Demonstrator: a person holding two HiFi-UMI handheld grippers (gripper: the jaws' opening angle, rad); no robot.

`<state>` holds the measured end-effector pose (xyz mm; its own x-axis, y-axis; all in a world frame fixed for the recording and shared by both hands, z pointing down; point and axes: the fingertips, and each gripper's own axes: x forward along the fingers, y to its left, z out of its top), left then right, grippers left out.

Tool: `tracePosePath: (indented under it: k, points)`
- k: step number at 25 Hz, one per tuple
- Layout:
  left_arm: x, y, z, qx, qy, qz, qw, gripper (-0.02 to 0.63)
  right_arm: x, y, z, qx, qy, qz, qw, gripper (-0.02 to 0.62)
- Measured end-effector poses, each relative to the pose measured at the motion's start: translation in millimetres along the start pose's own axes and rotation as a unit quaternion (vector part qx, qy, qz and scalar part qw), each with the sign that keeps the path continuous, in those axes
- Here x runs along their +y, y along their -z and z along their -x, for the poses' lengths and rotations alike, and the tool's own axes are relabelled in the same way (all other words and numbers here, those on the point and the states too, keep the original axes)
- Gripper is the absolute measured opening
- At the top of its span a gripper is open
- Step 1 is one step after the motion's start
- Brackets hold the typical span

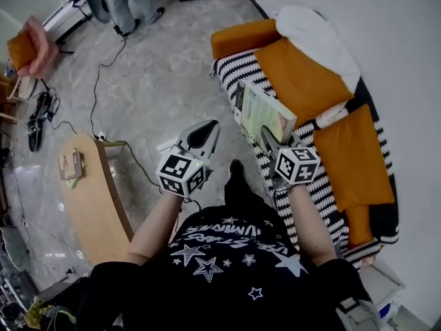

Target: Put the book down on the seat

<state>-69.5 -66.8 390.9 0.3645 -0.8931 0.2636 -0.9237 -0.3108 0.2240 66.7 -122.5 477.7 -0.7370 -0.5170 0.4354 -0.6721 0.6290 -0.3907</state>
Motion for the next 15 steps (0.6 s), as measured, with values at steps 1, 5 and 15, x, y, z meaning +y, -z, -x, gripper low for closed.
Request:
tracePosePath:
  k: [1,5,15]
  points:
    - [1,-3,-7,0.002,0.0,0.001,1.0,0.015,-5,-5,-3,0.001,0.0,-0.001,1.0,0.17]
    - [0,-13,-31,0.009,-0.001,-0.005,0.9999,0.015,-22,-18,-11,0.009,-0.01,-0.002,1.0,0.17]
    - [15,-32,-67,0.002,-0.034,-0.014,0.9993,0.015,-57,-44,-42,0.0,-0.035,-0.015,0.999,0.17]
